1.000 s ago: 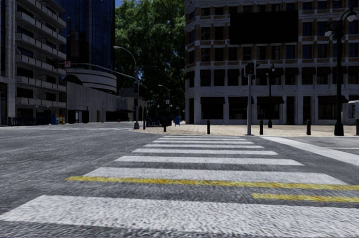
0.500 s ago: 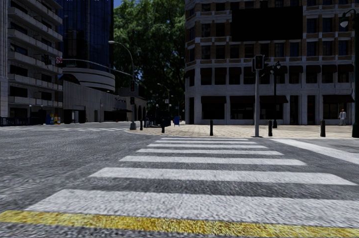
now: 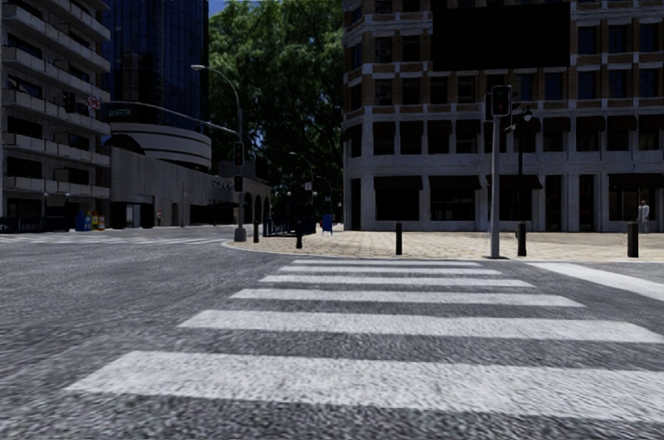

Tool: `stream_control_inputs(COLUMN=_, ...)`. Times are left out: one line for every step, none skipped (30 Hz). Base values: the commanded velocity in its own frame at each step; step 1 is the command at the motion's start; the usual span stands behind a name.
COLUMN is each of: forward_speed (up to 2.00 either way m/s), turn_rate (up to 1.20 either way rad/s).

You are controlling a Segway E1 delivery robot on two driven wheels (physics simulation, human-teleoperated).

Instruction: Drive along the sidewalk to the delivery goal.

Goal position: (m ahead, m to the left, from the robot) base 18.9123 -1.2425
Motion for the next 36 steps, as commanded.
stream_control_inputs(forward_speed=2.00, turn_rate=0.00)
stream_control_inputs(forward_speed=2.00, turn_rate=0.00)
stream_control_inputs(forward_speed=2.00, turn_rate=0.00)
stream_control_inputs(forward_speed=2.00, turn_rate=0.00)
stream_control_inputs(forward_speed=2.00, turn_rate=0.00)
stream_control_inputs(forward_speed=2.00, turn_rate=0.00)
stream_control_inputs(forward_speed=2.00, turn_rate=0.00)
stream_control_inputs(forward_speed=2.00, turn_rate=0.00)
stream_control_inputs(forward_speed=2.00, turn_rate=0.00)
stream_control_inputs(forward_speed=2.00, turn_rate=0.00)
stream_control_inputs(forward_speed=2.00, turn_rate=0.00)
stream_control_inputs(forward_speed=2.00, turn_rate=0.00)
stream_control_inputs(forward_speed=2.00, turn_rate=0.00)
stream_control_inputs(forward_speed=2.00, turn_rate=0.00)
stream_control_inputs(forward_speed=2.00, turn_rate=0.00)
stream_control_inputs(forward_speed=2.00, turn_rate=0.00)
stream_control_inputs(forward_speed=2.00, turn_rate=0.00)
stream_control_inputs(forward_speed=2.00, turn_rate=0.00)
stream_control_inputs(forward_speed=2.00, turn_rate=0.00)
stream_control_inputs(forward_speed=2.00, turn_rate=0.00)
stream_control_inputs(forward_speed=2.00, turn_rate=0.00)
stream_control_inputs(forward_speed=2.00, turn_rate=0.00)
stream_control_inputs(forward_speed=2.00, turn_rate=0.00)
stream_control_inputs(forward_speed=2.00, turn_rate=0.00)
stream_control_inputs(forward_speed=2.00, turn_rate=0.00)
stream_control_inputs(forward_speed=2.00, turn_rate=0.00)
stream_control_inputs(forward_speed=2.00, turn_rate=0.00)
stream_control_inputs(forward_speed=2.00, turn_rate=0.00)
stream_control_inputs(forward_speed=2.00, turn_rate=0.00)
stream_control_inputs(forward_speed=2.00, turn_rate=0.00)
stream_control_inputs(forward_speed=2.00, turn_rate=0.00)
stream_control_inputs(forward_speed=2.00, turn_rate=0.00)
stream_control_inputs(forward_speed=2.00, turn_rate=0.00)
stream_control_inputs(forward_speed=2.00, turn_rate=0.00)
stream_control_inputs(forward_speed=2.00, turn_rate=0.00)
stream_control_inputs(forward_speed=2.00, turn_rate=0.00)
